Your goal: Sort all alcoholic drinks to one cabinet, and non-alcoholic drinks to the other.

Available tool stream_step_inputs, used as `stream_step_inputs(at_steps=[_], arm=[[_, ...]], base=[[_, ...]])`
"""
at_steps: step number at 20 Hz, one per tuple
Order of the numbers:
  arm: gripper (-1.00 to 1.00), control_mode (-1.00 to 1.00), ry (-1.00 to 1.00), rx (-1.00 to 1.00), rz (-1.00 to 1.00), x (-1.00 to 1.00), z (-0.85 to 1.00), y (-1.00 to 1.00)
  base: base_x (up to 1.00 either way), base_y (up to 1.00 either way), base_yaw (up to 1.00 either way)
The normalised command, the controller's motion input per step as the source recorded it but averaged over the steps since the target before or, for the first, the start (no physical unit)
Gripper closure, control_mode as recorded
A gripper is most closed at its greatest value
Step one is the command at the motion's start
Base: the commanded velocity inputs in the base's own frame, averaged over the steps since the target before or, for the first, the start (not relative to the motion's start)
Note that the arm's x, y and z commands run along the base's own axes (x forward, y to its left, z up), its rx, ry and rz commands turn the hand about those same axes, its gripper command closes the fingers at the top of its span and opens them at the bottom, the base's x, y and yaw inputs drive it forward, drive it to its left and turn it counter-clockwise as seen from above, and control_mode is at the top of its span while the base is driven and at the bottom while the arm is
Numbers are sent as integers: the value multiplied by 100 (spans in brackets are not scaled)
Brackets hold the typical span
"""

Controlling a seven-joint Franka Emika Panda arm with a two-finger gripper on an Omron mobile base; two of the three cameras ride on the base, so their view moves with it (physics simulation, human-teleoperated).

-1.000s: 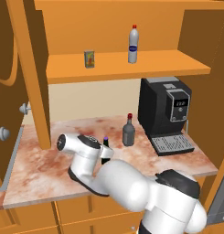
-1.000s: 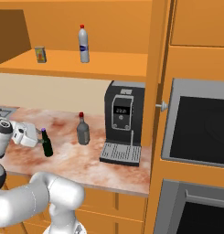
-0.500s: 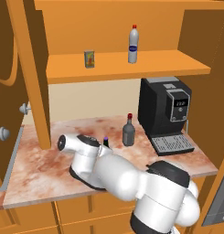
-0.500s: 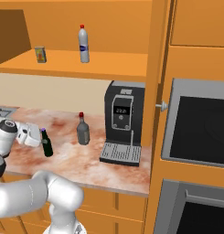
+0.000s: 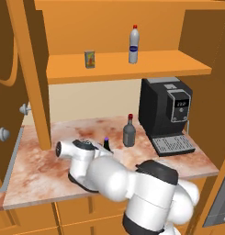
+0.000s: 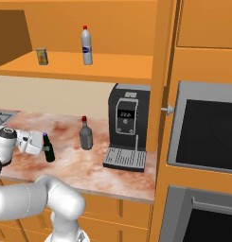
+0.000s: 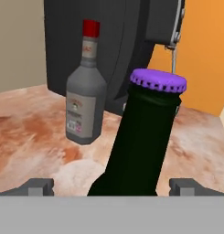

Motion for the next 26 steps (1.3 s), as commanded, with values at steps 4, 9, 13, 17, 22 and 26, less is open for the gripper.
stream_step_inputs(at_steps=[4, 9, 13, 17, 22, 26], arm=[[100, -100, 0, -14, -10, 5, -1, 0], [100, -100, 0, -10, -7, 2, 0, 0], [100, -100, 0, -4, -1, 0, 6, -7], [100, -100, 2, 0, 0, 0, 21, -14], [100, -100, 8, 0, 1, -7, 32, -26], [100, -100, 6, 0, 5, -29, 18, -38]], base=[[0, 0, 0], [0, 0, 0], [0, 0, 0], [0, 0, 0], [0, 0, 0], [0, 0, 0]])
